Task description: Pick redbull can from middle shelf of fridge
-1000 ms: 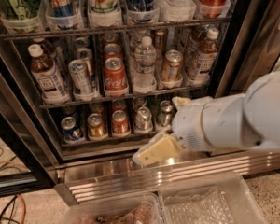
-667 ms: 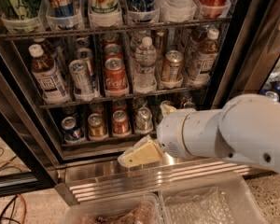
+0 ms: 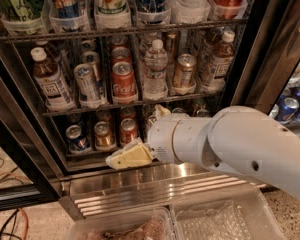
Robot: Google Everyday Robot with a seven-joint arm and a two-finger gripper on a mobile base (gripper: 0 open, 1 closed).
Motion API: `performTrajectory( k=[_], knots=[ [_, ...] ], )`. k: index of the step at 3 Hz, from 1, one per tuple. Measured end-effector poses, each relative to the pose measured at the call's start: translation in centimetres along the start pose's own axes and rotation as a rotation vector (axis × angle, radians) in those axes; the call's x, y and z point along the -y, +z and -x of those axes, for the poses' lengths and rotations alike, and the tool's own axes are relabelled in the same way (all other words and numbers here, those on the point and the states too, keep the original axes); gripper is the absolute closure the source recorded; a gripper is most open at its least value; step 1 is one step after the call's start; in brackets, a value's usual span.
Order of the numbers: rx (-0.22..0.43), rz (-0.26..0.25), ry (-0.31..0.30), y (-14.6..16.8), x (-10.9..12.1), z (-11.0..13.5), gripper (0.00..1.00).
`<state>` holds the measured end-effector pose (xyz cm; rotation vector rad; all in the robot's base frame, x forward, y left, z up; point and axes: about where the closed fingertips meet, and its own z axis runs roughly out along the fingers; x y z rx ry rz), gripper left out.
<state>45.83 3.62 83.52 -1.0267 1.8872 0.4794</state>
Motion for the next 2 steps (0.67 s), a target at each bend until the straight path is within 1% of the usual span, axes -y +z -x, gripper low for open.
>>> performTrajectory(
  k=[1,2],
  knots=[
    [0.025,-0.014,-0.004,1.7,-0.3,0.3,0.0],
    [0.073,-0.025,-0.007,5.6,-1.0,0.8,0.0]
  ],
)
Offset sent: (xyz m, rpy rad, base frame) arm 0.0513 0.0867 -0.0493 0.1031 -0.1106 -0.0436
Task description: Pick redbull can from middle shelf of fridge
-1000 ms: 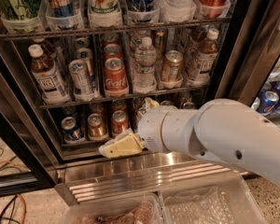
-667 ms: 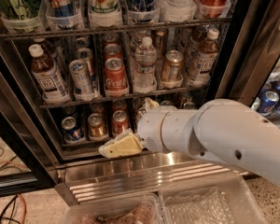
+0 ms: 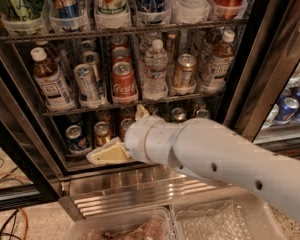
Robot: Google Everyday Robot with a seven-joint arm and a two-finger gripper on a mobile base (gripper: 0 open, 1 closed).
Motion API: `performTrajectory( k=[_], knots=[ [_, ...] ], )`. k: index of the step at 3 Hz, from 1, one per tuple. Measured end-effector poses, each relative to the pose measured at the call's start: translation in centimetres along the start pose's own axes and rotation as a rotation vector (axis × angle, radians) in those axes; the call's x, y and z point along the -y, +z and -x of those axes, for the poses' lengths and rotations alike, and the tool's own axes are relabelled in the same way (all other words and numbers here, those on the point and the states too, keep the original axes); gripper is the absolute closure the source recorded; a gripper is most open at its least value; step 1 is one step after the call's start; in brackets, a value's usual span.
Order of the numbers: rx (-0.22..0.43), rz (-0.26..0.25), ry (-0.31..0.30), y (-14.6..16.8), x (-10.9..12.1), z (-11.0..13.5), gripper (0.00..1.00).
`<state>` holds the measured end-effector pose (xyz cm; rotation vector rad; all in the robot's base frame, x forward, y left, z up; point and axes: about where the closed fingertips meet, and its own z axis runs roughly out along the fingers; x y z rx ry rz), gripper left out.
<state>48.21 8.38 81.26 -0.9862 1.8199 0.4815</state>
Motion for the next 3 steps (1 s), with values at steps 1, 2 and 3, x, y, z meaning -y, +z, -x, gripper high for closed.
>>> performTrajectory(
  k=[1,2,3],
  knots=[
    [0.066,-0.035,0.003,3.3,-0.1,0.8,0.0],
    [0.136,-0.08,0.036,5.8,-0.6,1.6,0.0],
    [0.223,-0.138,0.086,7.4,-0.5,3.1,0.0]
  ],
)
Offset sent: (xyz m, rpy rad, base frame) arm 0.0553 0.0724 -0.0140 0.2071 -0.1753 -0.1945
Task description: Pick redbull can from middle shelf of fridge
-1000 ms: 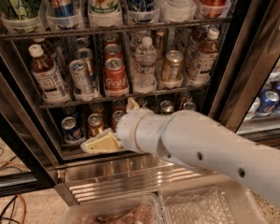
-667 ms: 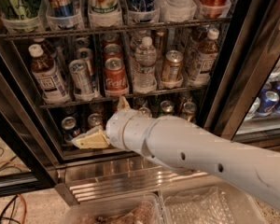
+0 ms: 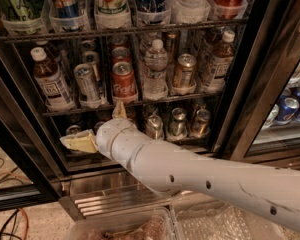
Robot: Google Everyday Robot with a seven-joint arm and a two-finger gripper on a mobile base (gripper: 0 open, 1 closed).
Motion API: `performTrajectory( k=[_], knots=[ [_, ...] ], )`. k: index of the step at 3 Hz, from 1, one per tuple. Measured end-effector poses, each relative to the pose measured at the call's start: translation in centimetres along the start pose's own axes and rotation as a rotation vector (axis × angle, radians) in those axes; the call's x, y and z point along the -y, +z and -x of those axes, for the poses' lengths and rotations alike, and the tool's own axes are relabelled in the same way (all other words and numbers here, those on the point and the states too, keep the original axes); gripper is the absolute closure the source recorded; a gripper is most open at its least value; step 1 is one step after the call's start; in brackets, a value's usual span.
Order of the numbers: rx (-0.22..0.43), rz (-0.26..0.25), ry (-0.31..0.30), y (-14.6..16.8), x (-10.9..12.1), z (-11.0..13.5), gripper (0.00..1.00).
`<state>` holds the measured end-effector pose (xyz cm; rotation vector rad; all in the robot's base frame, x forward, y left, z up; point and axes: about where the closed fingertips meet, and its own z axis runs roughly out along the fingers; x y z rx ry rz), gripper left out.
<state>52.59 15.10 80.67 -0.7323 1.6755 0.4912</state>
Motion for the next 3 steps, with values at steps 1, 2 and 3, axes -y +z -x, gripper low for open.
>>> performTrajectory(
  k=[1,2,3],
  knots=[
    [0.015,-0.045,0.002,0.0,1.1,0.4,0.0],
    [0.014,-0.042,-0.017,0.2,0.5,0.6,0.0],
    [0.035,-0.05,-0.033,1.0,-0.4,1.0,0.0]
  ],
)
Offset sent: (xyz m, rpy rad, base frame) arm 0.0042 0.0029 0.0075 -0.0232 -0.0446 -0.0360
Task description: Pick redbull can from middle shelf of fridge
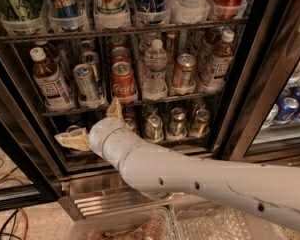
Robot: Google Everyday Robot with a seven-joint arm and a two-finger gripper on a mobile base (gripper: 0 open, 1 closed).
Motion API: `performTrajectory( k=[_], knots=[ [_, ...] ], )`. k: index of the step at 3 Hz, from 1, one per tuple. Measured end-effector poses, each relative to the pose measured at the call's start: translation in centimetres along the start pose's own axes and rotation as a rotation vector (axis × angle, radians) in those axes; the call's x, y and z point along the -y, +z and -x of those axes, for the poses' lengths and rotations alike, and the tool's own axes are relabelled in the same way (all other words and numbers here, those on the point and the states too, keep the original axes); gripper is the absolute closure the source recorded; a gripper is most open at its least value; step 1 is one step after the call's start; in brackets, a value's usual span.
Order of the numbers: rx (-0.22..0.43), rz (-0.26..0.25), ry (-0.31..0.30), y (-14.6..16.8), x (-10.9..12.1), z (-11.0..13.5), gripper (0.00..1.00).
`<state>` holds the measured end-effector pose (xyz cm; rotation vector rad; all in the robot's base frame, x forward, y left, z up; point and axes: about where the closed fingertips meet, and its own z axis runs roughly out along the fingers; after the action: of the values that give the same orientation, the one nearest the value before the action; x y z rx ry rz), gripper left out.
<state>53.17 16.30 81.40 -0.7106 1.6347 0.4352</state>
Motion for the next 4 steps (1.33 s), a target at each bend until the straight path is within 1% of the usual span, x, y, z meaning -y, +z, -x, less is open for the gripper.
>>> performTrajectory(
  k=[1,2,3,4],
  knots=[
    [0.023,-0.041,-0.019,0.8,-0.5,0.2,0.16],
    [0.072,-0.114,-0.018,1.4,-0.3,0.5,0.28],
    [0.105,-0.195,-0.006,1.9,1.1,0.6,0.26],
    [0.135,-0.274,-0.004,2.0,3.4,0.9,0.25]
  ],
)
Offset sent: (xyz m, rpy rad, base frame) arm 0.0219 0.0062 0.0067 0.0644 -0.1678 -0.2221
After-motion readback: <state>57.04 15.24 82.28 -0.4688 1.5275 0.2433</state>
